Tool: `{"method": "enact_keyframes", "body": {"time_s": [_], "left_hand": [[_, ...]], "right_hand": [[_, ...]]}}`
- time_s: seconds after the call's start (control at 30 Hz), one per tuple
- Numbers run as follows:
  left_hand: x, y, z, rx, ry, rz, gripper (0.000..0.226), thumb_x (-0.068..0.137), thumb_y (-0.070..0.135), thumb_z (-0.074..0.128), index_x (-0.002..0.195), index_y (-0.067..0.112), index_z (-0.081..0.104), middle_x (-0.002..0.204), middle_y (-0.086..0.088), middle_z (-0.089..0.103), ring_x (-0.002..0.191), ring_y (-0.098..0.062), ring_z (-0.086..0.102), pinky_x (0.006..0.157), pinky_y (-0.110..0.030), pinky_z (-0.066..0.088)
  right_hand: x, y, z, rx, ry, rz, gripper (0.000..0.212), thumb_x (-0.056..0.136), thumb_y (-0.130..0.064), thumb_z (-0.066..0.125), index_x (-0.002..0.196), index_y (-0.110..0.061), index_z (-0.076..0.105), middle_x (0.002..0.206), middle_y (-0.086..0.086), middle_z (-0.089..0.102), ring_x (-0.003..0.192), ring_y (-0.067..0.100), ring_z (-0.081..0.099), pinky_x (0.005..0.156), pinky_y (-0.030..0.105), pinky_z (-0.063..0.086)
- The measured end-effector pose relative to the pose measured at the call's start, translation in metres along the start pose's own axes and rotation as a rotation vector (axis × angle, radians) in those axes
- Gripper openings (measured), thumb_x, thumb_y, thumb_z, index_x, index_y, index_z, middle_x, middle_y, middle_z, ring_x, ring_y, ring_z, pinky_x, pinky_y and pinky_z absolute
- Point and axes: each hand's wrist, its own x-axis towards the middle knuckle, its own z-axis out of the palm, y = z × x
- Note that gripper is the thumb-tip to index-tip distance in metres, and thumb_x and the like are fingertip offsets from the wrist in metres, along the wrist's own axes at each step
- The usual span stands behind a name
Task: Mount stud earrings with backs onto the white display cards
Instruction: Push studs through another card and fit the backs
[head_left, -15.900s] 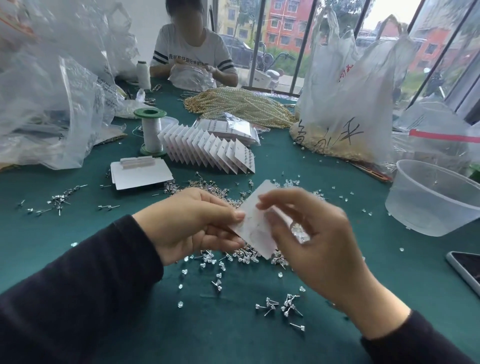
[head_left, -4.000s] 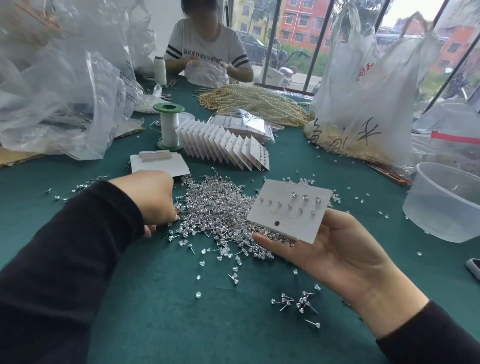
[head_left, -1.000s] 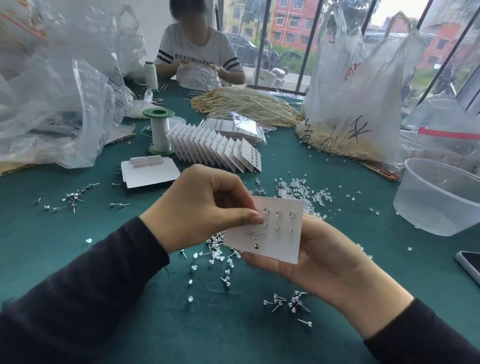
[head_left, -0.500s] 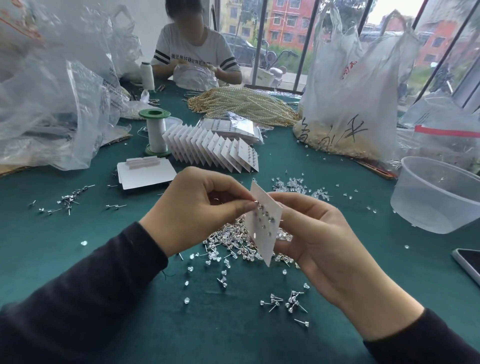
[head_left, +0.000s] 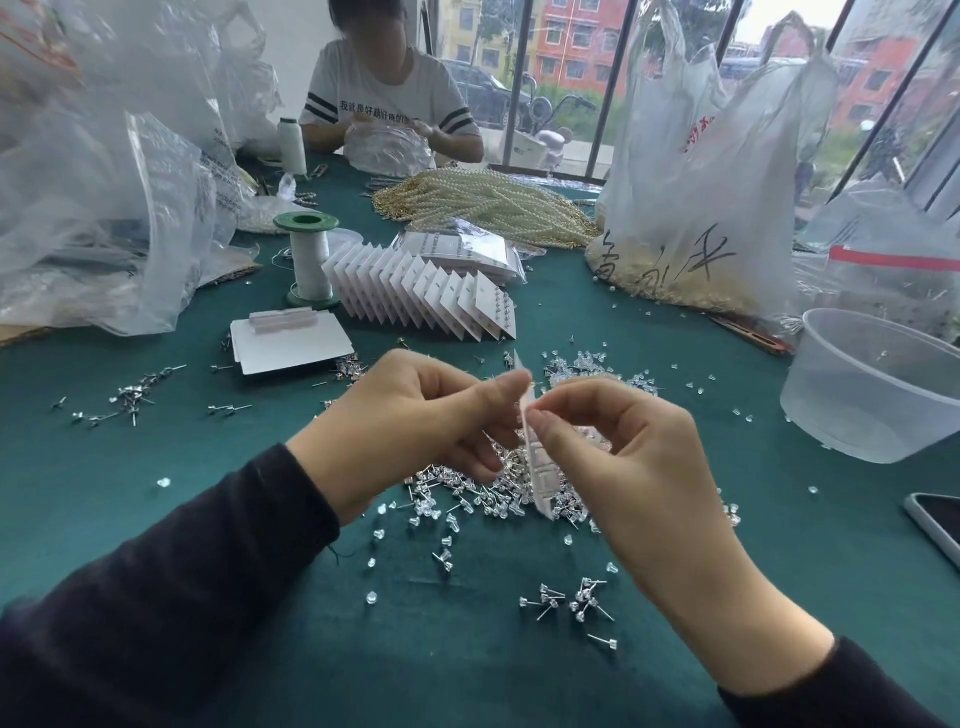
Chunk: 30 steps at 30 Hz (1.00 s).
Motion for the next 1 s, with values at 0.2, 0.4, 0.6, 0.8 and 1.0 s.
{"method": "enact_keyframes", "body": {"time_s": [0.2, 0.4, 0.6, 0.8, 1.0], "left_hand": [[-0.001, -0.002, 0.004, 0.104, -0.042, -0.023, 0.044, 0.066, 0.045, 0.066, 0.068, 0.000, 0.067, 0.056, -0.008, 0.064, 0.055, -0.020, 0.061, 0.053, -0.026, 0.055], [-0.001, -0.003, 0.006, 0.118, -0.022, 0.010, 0.039, 0.072, 0.040, 0.056, 0.071, 0.003, 0.068, 0.062, -0.014, 0.066, 0.056, -0.025, 0.061, 0.052, -0.030, 0.053], [0.005, -0.008, -0.001, 0.073, 0.107, -0.115, 0.031, 0.090, 0.015, 0.051, 0.066, 0.001, 0.065, 0.052, -0.011, 0.066, 0.044, -0.018, 0.060, 0.041, -0.020, 0.050], [0.010, -0.012, -0.003, 0.059, 0.155, -0.136, 0.031, 0.093, 0.016, 0.046, 0.075, -0.004, 0.062, 0.060, -0.020, 0.065, 0.043, -0.021, 0.059, 0.037, -0.021, 0.049], [0.010, -0.014, -0.004, 0.144, 0.168, -0.111, 0.033, 0.093, 0.022, 0.045, 0.081, -0.006, 0.059, 0.063, -0.019, 0.065, 0.050, -0.032, 0.057, 0.033, -0.022, 0.045]], "right_hand": [[-0.003, 0.004, 0.007, -0.378, 0.127, -0.347, 0.006, 0.077, -0.011, 0.062, 0.078, -0.014, 0.067, 0.085, -0.010, 0.054, 0.084, -0.002, 0.054, 0.074, 0.010, 0.043], [0.001, 0.005, 0.003, -0.271, 0.068, -0.286, 0.009, 0.079, -0.007, 0.064, 0.083, -0.012, 0.071, 0.090, -0.007, 0.058, 0.089, 0.006, 0.058, 0.080, 0.026, 0.051], [0.022, -0.010, -0.041, -0.114, 0.055, -0.134, 0.015, 0.084, -0.005, 0.064, 0.090, -0.019, 0.067, 0.081, -0.005, 0.069, 0.071, 0.008, 0.064, 0.064, 0.013, 0.051], [0.039, 0.014, -0.090, -0.792, -0.160, 0.346, 0.011, 0.080, -0.011, 0.067, 0.072, -0.019, 0.069, 0.075, -0.001, 0.068, 0.075, 0.015, 0.064, 0.069, 0.028, 0.053], [0.038, 0.016, -0.086, -0.878, -0.299, 0.478, 0.015, 0.078, -0.016, 0.068, 0.064, -0.020, 0.069, 0.065, -0.007, 0.067, 0.062, 0.006, 0.058, 0.048, 0.016, 0.041]]}}
